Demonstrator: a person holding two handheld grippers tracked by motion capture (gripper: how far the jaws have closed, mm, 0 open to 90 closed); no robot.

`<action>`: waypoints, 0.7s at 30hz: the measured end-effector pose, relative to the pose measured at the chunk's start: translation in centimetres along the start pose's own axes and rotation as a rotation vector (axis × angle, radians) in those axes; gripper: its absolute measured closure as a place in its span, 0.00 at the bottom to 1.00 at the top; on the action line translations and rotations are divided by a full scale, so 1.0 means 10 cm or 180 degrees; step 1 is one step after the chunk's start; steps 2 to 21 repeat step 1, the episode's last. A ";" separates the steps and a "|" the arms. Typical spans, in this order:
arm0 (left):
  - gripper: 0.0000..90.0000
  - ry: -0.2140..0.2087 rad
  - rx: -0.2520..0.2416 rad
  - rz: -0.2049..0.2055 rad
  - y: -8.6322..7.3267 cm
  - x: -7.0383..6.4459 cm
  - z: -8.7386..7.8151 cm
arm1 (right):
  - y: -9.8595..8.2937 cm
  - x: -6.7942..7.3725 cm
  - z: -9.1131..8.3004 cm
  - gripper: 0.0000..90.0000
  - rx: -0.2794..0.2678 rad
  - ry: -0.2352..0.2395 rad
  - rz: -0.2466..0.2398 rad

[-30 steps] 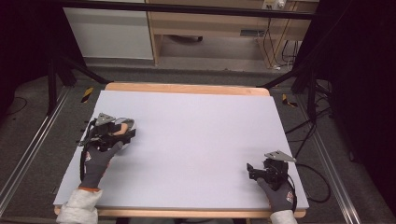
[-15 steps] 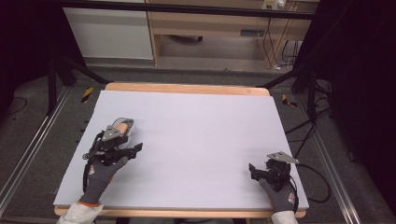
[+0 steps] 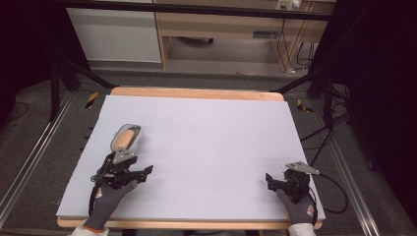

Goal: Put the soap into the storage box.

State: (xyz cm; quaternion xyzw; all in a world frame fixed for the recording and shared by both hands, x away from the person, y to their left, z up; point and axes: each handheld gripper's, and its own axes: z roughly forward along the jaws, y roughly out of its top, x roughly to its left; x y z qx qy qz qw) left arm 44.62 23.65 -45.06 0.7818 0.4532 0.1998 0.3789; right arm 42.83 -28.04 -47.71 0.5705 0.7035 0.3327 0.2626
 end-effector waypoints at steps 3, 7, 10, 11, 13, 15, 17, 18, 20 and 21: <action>0.32 -0.0007 0.0010 -0.0007 -0.02 0.00 0.00 | 0.00 0.00 0.00 0.09 -0.0001 -0.0002 0.0001; 0.32 -0.0007 0.0010 -0.0007 -0.02 0.00 0.00 | 0.00 0.00 0.00 0.09 -0.0001 -0.0002 0.0001; 0.32 -0.0007 0.0010 -0.0007 -0.02 0.00 0.00 | 0.00 0.00 0.00 0.09 -0.0001 -0.0002 0.0001; 0.32 -0.0007 0.0010 -0.0007 -0.02 0.00 0.00 | 0.00 0.00 0.00 0.09 -0.0001 -0.0002 0.0001; 0.32 -0.0007 0.0010 -0.0007 -0.02 0.00 0.00 | 0.00 0.00 0.00 0.09 -0.0001 -0.0002 0.0001; 0.32 -0.0007 0.0010 -0.0007 -0.02 0.00 0.00 | 0.00 0.00 0.00 0.09 -0.0001 -0.0002 0.0001; 0.32 -0.0007 0.0010 -0.0007 -0.02 0.00 0.00 | 0.00 0.00 0.00 0.09 -0.0001 -0.0002 0.0001; 0.32 -0.0007 0.0010 -0.0007 -0.02 0.00 0.00 | 0.00 0.00 0.00 0.09 -0.0001 -0.0002 0.0001; 0.32 -0.0007 0.0010 -0.0007 -0.02 0.00 0.00 | 0.00 0.00 0.00 0.09 -0.0001 -0.0002 0.0001; 0.32 -0.0007 0.0010 -0.0007 -0.02 0.00 0.00 | 0.00 0.00 0.00 0.09 -0.0001 -0.0002 0.0001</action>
